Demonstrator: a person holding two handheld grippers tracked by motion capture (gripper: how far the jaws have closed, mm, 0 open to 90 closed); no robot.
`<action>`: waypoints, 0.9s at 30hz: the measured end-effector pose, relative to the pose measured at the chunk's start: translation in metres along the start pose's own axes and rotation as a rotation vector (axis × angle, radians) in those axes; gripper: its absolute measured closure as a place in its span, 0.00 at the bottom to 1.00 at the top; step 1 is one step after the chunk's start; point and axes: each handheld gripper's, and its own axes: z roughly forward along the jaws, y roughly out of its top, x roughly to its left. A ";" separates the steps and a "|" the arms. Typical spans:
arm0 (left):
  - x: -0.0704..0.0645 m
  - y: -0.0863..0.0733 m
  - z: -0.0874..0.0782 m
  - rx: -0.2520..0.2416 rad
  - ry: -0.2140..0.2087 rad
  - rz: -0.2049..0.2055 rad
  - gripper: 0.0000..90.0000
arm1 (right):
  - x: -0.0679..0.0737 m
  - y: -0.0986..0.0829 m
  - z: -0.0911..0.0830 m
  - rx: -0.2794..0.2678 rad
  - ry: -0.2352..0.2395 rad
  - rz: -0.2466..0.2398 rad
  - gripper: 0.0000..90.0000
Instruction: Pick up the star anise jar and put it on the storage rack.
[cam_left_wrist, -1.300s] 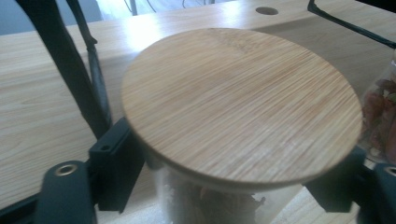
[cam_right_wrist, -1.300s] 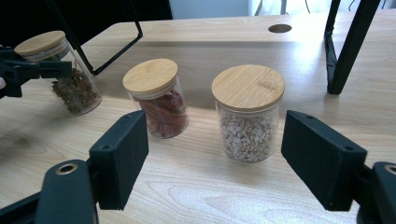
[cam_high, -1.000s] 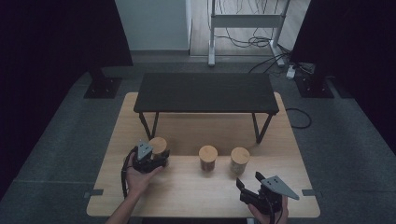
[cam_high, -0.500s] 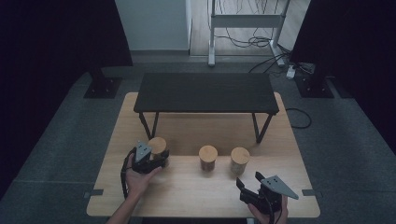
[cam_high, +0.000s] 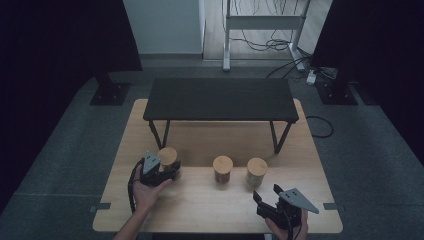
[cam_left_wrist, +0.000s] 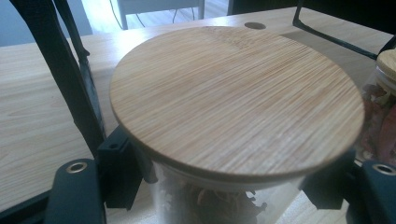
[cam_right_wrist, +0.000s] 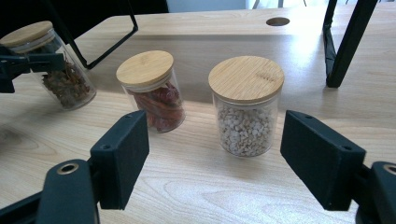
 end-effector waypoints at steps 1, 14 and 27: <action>0.000 0.000 0.000 0.001 -0.001 -0.001 0.31 | 0.000 0.000 0.000 0.000 0.000 0.000 0.27; 0.005 0.006 -0.011 -0.043 -0.041 -0.031 0.30 | -0.001 -0.001 0.000 0.001 -0.005 0.002 0.27; 0.012 0.014 -0.037 -0.090 -0.084 -0.064 0.30 | 0.000 -0.002 0.000 -0.001 -0.012 -0.001 0.27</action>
